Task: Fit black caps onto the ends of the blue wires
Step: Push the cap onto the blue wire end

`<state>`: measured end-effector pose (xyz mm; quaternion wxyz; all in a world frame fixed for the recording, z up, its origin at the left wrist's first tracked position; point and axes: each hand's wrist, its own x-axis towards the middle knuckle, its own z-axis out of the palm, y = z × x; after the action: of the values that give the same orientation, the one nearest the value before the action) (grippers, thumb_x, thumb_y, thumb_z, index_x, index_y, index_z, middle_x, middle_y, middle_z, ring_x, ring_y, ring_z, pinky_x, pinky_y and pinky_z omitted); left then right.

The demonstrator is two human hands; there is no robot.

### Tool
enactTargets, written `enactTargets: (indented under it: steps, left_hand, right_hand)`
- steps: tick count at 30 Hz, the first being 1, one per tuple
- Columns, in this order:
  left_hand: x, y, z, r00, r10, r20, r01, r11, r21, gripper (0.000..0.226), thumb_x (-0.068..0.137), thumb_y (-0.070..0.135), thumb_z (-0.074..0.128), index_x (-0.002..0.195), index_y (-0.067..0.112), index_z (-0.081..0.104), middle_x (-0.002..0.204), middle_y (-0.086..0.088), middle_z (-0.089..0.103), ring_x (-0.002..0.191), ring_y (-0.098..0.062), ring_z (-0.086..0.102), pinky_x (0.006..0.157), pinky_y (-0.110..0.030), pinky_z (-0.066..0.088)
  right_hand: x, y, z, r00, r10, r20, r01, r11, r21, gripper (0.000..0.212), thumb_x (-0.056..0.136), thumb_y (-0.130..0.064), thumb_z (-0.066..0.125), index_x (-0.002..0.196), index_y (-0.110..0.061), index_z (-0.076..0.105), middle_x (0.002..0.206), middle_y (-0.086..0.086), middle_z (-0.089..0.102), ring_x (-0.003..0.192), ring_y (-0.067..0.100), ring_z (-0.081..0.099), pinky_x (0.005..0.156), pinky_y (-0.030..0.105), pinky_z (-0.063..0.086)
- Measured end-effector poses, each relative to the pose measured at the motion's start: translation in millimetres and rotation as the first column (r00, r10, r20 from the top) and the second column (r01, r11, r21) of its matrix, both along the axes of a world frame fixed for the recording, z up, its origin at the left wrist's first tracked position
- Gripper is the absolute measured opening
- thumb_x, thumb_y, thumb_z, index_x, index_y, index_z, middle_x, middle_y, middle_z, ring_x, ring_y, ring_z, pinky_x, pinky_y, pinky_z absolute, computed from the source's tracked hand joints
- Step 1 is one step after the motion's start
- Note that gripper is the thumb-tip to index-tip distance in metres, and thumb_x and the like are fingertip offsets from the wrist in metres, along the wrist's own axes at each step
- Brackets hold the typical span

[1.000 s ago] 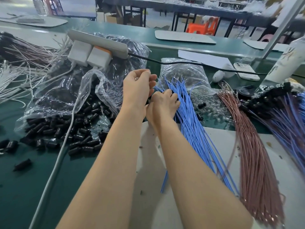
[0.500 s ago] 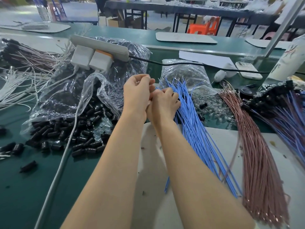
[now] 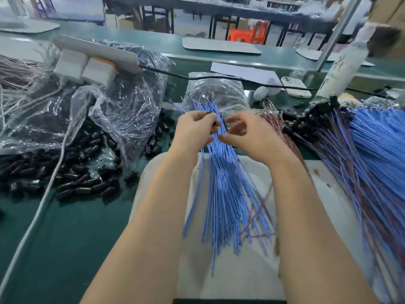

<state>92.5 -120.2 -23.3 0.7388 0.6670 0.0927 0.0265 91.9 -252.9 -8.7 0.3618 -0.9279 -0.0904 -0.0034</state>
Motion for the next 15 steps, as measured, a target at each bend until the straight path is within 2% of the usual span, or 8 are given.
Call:
enactTargets:
  steps: [2, 4, 7, 9, 12, 15]
  left_hand:
    - [-2, -3, -5, 0.996, 0.083, 0.028, -0.080, 0.993, -0.089, 0.011, 0.092, 0.017, 0.056, 0.082, 0.017, 0.058, 0.076, 0.004, 0.067, 0.066, -0.005, 0.059, 0.063, -0.021, 0.048]
    - [-4, -5, -10, 0.987, 0.151, 0.053, -0.143, 0.980, -0.139, 0.010, 0.093, 0.017, 0.055, 0.082, 0.018, 0.058, 0.077, 0.003, 0.067, 0.066, -0.004, 0.059, 0.062, -0.019, 0.048]
    - [-4, -6, -17, 0.975, 0.215, 0.052, -0.205, 0.966, -0.157, 0.010, 0.093, 0.017, 0.055, 0.084, 0.016, 0.059, 0.075, 0.006, 0.067, 0.065, -0.003, 0.060, 0.060, -0.017, 0.048]
    - [-4, -6, -20, 0.972, 0.230, 0.038, -0.221, 0.960, -0.172, 0.009, 0.093, 0.016, 0.055, 0.086, 0.014, 0.059, 0.074, 0.006, 0.066, 0.064, -0.003, 0.059, 0.060, -0.017, 0.047]
    - [-5, -8, -23, 0.973, 0.226, 0.053, -0.216, 0.965, -0.148, 0.007, 0.093, 0.018, 0.057, 0.087, 0.015, 0.060, 0.073, 0.007, 0.066, 0.059, 0.001, 0.057, 0.058, -0.015, 0.047]
    - [-8, -12, -25, 0.974, 0.180, 0.137, -0.174, 0.983, -0.056, 0.004, 0.090, 0.014, 0.062, 0.087, 0.015, 0.060, 0.074, 0.004, 0.065, 0.059, -0.001, 0.057, 0.063, -0.019, 0.050]
  right_hand:
    - [-2, -3, -8, 0.997, -0.075, -0.035, 0.069, 0.986, -0.154, 0.041, 0.080, -0.035, 0.074, 0.112, -0.013, 0.061, 0.103, 0.003, 0.063, 0.098, 0.019, 0.060, 0.083, 0.027, 0.044]
    - [-4, 2, -17, 0.995, -0.063, -0.079, 0.044, 0.975, -0.219, 0.039, 0.079, -0.041, 0.074, 0.104, -0.014, 0.061, 0.104, 0.004, 0.063, 0.100, 0.021, 0.059, 0.085, 0.031, 0.046]
    - [-4, 16, -25, 0.995, -0.038, -0.087, 0.017, 0.973, -0.229, 0.035, 0.078, -0.043, 0.074, 0.091, -0.014, 0.058, 0.096, 0.003, 0.062, 0.092, 0.022, 0.058, 0.078, 0.033, 0.045]
    - [-2, 22, -29, 0.995, -0.073, -0.067, 0.054, 0.966, -0.251, 0.029, 0.081, -0.037, 0.072, 0.085, -0.011, 0.062, 0.091, 0.007, 0.066, 0.089, 0.025, 0.060, 0.075, 0.033, 0.046]
    - [0, 23, -32, 0.989, -0.131, -0.068, 0.115, 0.972, -0.206, 0.021, 0.086, -0.030, 0.068, 0.073, -0.016, 0.059, 0.089, 0.008, 0.067, 0.087, 0.026, 0.061, 0.072, 0.031, 0.045]
    - [1, 14, -32, 0.982, -0.173, -0.074, 0.165, 0.980, -0.111, 0.017, 0.087, -0.030, 0.067, 0.076, -0.019, 0.060, 0.082, 0.005, 0.062, 0.079, 0.019, 0.054, 0.067, 0.026, 0.036]
